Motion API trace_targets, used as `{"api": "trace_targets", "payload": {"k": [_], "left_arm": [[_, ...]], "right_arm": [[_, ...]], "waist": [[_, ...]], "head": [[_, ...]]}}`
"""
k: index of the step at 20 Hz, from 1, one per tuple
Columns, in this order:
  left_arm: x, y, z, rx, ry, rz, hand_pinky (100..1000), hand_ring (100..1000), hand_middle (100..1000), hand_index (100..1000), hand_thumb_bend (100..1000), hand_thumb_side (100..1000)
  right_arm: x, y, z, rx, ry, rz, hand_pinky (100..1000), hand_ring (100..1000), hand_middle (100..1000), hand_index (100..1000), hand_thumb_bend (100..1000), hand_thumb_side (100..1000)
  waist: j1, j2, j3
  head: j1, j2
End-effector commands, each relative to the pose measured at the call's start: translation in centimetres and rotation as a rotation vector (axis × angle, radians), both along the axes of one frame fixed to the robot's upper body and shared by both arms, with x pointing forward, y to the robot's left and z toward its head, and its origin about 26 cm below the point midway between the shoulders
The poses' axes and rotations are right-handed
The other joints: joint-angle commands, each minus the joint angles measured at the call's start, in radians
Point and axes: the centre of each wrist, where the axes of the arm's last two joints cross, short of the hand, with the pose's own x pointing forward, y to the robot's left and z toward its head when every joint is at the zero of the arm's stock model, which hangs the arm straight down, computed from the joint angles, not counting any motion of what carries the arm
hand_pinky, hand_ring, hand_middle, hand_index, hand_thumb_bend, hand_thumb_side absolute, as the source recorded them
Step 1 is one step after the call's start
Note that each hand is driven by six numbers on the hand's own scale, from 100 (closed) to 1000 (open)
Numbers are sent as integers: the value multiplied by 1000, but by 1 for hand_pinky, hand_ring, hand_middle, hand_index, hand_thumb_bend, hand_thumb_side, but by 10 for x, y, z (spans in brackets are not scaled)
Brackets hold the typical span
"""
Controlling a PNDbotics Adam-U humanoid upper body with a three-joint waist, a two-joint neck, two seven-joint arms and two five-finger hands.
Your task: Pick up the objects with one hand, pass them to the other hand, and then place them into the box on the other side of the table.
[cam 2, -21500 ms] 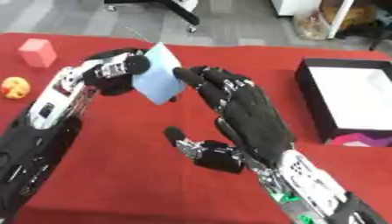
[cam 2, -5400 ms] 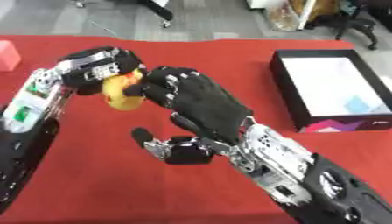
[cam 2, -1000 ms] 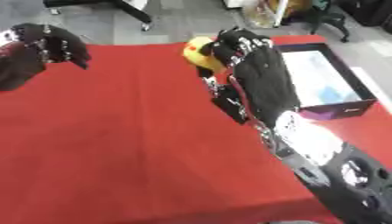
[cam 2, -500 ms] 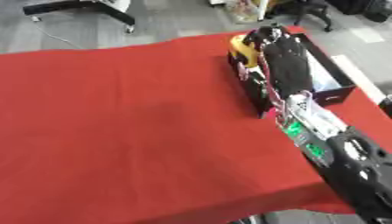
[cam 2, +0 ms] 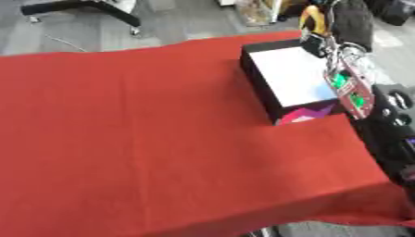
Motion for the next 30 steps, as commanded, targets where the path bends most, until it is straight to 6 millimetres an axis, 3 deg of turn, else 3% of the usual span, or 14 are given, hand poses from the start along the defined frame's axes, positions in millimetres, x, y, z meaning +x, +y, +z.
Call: {"api": "trace_targets", "payload": {"k": [1, 5, 9, 11, 15, 21, 27, 30], "left_arm": [[-6, 0, 11, 10, -27, 3, 725, 718, 657, 773, 100, 830], [-7, 0, 10, 16, -22, 1, 726, 720, 658, 774, 100, 833], [-8, 0, 9, 23, -20, 4, 726, 722, 660, 775, 100, 832], [-7, 1, 9, 29, -21, 14, 726, 724, 663, 776, 100, 829], [-6, 8, 14, 57, -39, 71, 728, 730, 670, 778, 100, 800], [5, 41, 15, 148, -38, 244, 733, 737, 683, 792, 100, 716], [21, 75, 35, 261, -36, 437, 776, 772, 747, 848, 100, 541], [29, 87, 49, 323, 2, 535, 794, 794, 777, 870, 100, 594]], "right_arm": [[4, -24, 9, 48, 82, -88, 615, 907, 601, 930, 214, 425], [13, -39, 0, 161, 214, -171, 652, 924, 674, 956, 328, 529], [24, -49, -3, 246, 285, -256, 665, 933, 715, 969, 362, 569], [30, -46, 0, 248, 277, -273, 662, 936, 710, 971, 360, 572], [32, -27, 16, 168, 180, -184, 669, 946, 740, 983, 345, 546], [41, 37, 23, 23, 27, 42, 704, 934, 763, 975, 268, 465], [32, 124, -9, -56, -76, 335, 727, 910, 758, 962, 233, 459], [20, 168, -19, -66, -150, 484, 729, 903, 753, 957, 215, 462]], "waist": [[-3, -16, 4], [-4, -18, 9], [-5, -20, 12], [-4, -21, 11], [0, -21, 1], [23, -26, -13], [48, -26, -35], [56, -24, -50]], "head": [[-9, -3], [-8, -3], [3, -3], [32, -3], [130, -3], [331, -3], [510, -3], [590, -3]]}}
